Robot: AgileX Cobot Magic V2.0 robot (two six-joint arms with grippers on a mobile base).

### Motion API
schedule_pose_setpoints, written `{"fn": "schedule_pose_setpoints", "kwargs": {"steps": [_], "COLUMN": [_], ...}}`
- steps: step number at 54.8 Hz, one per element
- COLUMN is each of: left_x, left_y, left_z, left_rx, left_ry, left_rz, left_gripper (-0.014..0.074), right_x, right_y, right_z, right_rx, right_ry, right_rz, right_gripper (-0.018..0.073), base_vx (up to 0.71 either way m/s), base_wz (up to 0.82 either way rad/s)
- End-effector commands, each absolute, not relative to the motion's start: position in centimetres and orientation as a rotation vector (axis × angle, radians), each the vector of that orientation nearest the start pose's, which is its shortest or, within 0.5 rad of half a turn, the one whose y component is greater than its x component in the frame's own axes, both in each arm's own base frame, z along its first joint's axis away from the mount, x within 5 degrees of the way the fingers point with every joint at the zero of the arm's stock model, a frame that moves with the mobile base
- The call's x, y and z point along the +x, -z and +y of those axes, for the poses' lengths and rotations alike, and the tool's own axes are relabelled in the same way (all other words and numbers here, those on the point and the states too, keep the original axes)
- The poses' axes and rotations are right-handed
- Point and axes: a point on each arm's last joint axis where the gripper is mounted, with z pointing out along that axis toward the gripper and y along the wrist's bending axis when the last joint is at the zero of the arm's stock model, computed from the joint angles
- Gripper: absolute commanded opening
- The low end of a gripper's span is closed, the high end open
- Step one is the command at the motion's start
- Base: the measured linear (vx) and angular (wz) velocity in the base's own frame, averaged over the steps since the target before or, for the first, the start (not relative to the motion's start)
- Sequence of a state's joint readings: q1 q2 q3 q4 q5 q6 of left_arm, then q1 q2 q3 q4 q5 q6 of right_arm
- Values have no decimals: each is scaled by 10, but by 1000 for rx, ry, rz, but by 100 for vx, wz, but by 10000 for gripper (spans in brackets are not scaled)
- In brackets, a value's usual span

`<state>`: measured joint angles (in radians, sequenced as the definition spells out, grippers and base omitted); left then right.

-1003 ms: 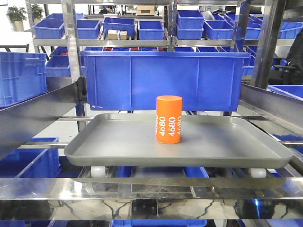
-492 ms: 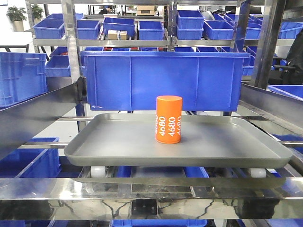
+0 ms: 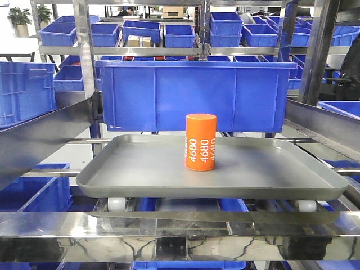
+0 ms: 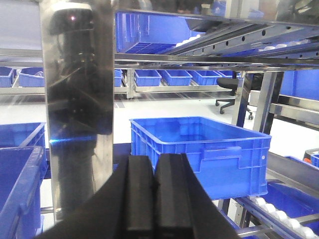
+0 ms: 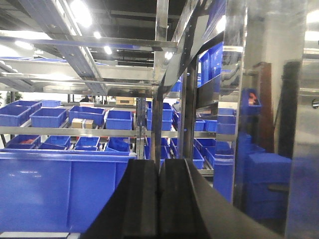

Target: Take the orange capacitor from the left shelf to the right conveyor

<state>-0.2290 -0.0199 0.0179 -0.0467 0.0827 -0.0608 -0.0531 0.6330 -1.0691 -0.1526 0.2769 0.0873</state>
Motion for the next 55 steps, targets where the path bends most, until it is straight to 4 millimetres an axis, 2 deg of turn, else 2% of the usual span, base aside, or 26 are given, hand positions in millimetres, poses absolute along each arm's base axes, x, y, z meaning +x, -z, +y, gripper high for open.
{"fn": "schedule_pose_setpoints", "kwargs": {"steps": [1,9,15,20,26,29,32,36,40,48,55], "left_x": [52,52,52,52,52,52,52,52,52,52,52], "left_y": [-218,-218,-218,-218,-218,-218,-218,-218,-218,-218,-218], "left_z": [-12,-12,-12,-12,-12,-12,-12,-12,-12,-12,-12], "left_rx": [86,86,86,86,86,86,86,86,86,86,86], "left_ry": [290,290,290,290,290,290,290,290,290,290,290], "left_rz": [1452,1452,1452,1452,1452,1452,1452,1452,1452,1452,1452], "left_gripper": [-6,-6,-6,-6,-6,-6,-6,-6,-6,-6,-6], "right_x": [83,83,83,83,83,82,82,82,92,120,141], "right_y": [-504,-504,-504,-504,-505,-506,-508,-508,-506,-495,-484], "right_z": [-8,-8,-8,-8,-7,-7,-7,-3,5,30,61], "right_rx": [17,16,16,16,14,12,22,61,37,-193,-405], "right_ry": [132,134,134,134,133,132,107,-26,-140,-160,-178], "right_rz": [1214,1215,1216,1214,1201,1186,1163,1159,1190,1279,1316], "right_gripper": [40,172,335,505,645,685,708,712,700,654,611], "base_vx": [0,0,0,0,0,0,0,0,0,0,0], "base_wz": [0,0,0,0,0,0,0,0,0,0,0]}}
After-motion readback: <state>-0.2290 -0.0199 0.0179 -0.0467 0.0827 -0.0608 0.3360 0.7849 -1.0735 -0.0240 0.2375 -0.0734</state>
